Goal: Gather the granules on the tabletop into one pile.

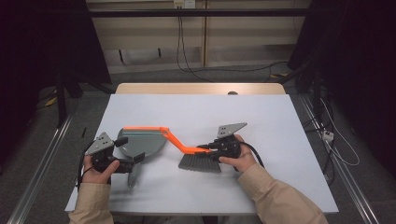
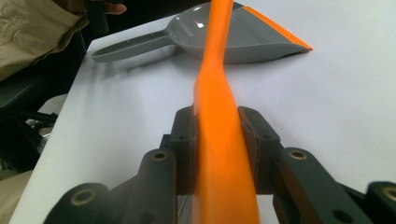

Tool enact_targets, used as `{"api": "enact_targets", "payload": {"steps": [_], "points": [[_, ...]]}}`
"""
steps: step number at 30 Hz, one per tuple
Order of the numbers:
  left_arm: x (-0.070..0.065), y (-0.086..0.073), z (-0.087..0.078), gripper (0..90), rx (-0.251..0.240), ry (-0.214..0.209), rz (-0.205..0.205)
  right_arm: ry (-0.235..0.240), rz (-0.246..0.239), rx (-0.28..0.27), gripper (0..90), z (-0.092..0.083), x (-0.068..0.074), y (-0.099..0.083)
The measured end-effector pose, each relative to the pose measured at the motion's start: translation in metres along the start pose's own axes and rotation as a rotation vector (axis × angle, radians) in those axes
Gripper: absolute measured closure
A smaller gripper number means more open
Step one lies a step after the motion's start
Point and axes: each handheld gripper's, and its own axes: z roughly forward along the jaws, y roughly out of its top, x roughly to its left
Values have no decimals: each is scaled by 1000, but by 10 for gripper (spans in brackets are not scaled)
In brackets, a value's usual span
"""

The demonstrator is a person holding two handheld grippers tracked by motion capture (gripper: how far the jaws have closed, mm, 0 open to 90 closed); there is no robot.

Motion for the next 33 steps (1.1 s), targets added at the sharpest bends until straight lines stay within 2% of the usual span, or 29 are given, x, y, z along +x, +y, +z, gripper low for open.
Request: {"api": "enact_targets", "payload": {"steps": [5,8,12,15,19,23,28,30,33], "points": [[0,0,0,43,1,1,1,-1,27,-3,695,1,-3,1],[0,0,1,43,4,-1,1,-7,40,0,699,-1,1,2],[-1,0,1,43,4,-3,4,12,56,-17,705,0,7,4],[-1,0,1,43,1,-2,5,42,68,-58,707,0,10,7],[-1,0,0,43,1,-2,3,36,60,-102,707,-6,11,14],[0,0,0,43,1,-1,2,-17,52,-127,707,-16,3,20],[0,0,0,43,0,-1,1,-137,28,-154,707,-30,-11,23],[0,0,0,43,0,-2,1,-198,12,-135,707,-33,-17,22],[0,0,0,43,2,-1,0,-247,4,-112,707,-35,-26,18]]}}
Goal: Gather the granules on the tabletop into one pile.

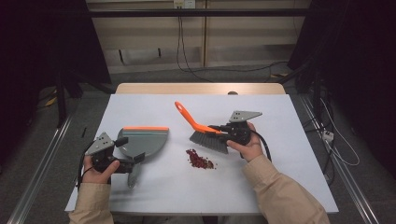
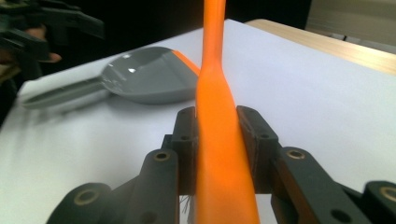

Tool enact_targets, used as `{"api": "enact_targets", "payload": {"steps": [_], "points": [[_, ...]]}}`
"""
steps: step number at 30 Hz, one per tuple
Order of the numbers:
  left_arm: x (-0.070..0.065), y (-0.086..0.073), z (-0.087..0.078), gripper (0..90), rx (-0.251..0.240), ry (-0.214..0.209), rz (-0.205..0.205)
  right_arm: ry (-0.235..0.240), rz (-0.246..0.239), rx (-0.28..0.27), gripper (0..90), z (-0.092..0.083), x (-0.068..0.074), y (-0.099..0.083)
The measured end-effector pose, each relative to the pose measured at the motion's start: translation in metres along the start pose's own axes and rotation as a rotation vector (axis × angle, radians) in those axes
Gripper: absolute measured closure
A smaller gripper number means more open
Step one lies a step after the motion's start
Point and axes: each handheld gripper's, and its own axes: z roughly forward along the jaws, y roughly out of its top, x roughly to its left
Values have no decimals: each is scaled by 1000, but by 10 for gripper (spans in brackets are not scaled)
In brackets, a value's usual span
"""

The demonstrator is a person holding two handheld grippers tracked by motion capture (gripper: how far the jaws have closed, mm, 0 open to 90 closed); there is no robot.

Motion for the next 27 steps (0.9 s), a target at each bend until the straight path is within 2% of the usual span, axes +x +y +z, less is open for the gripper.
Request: {"api": "enact_targets", "payload": {"steps": [4,7,11,14,16,18,21,25,27], "points": [[0,0,1,43,1,-3,-1,-55,-32,20,707,1,-8,-4],[1,0,0,43,-2,-2,0,-64,-40,52,707,3,-11,-10],[1,0,0,43,-4,0,-1,-72,-61,63,705,0,-8,-11],[0,1,-1,43,-8,-2,0,-63,-41,94,706,-2,-3,-11],[-1,1,-1,43,-8,0,2,-75,-50,127,699,-4,2,-8],[-1,1,-1,43,-8,-2,4,-82,-26,140,690,-5,4,-6],[-2,2,-1,43,-9,-5,6,-110,-47,160,668,-4,8,-3],[-2,2,0,43,-7,-3,9,-110,-14,186,628,0,11,1],[-2,2,0,43,-8,-4,7,-118,-26,210,614,2,11,2]]}}
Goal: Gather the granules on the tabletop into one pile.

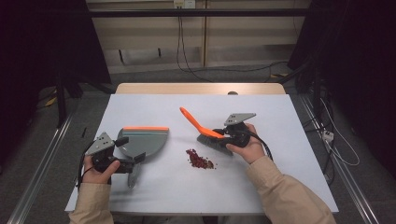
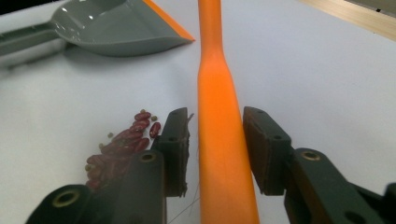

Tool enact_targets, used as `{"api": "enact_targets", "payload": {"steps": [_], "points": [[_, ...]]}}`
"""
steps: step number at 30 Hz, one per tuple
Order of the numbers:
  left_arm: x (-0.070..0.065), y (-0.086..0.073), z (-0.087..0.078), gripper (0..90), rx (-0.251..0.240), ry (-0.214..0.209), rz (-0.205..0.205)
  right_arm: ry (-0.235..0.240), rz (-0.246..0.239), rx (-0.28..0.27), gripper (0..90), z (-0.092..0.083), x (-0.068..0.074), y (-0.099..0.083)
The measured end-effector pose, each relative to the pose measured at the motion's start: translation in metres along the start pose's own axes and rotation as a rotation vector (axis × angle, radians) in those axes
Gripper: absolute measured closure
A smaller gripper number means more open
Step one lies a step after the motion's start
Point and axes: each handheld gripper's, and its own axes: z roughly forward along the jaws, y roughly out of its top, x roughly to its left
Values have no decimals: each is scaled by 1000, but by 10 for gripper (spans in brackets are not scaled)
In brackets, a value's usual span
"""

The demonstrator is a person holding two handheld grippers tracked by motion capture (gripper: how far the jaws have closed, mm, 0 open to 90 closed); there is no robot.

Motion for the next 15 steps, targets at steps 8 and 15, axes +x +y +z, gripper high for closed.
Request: {"api": "enact_targets", "payload": {"steps": [8,15], "points": [[0,0,-1,43,-3,1,-2,7,76,20,710,5,-3,7],[1,0,0,43,-2,1,-3,30,55,-46,713,7,-8,9]]}}
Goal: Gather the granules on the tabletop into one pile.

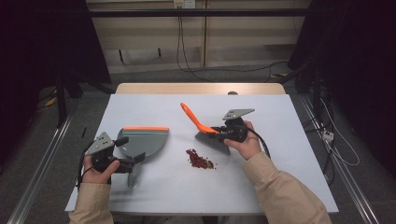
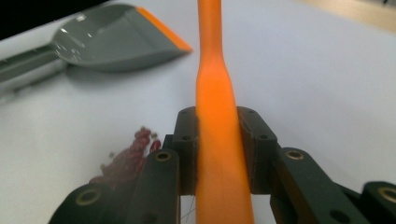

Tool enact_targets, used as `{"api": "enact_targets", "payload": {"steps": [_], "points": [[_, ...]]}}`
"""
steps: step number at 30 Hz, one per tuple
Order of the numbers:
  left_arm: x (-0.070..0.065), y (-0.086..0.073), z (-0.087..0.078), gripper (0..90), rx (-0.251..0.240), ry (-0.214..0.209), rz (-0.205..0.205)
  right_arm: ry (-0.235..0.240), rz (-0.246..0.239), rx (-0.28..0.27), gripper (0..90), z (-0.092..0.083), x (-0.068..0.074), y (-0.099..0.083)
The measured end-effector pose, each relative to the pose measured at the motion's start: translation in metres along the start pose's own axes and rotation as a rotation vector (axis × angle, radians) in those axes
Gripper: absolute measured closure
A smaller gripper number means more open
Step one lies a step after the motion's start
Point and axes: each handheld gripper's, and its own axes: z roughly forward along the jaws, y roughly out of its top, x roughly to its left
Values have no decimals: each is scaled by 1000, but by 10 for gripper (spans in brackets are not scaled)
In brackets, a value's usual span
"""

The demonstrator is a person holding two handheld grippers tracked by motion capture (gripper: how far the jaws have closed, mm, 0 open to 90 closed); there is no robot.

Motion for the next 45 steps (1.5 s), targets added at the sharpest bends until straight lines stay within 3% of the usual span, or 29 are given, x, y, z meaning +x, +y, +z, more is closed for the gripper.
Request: {"api": "enact_targets", "payload": {"steps": [3,6,9,16,18,28,45], "points": [[0,0,0,43,0,2,-2,22,-33,-43,714,4,-2,4],[1,0,0,43,3,3,-1,42,-96,-49,713,12,-1,9],[2,0,-1,43,0,7,-5,70,-126,-50,713,21,1,13],[3,-1,-1,43,1,6,-7,117,-246,-1,712,43,9,16],[4,-1,-1,43,1,7,-8,146,-261,-4,712,46,12,16],[3,-1,-1,43,2,9,-8,259,-373,57,704,39,25,13],[3,-1,-2,43,-1,7,-8,304,-387,74,704,21,35,3]]}}
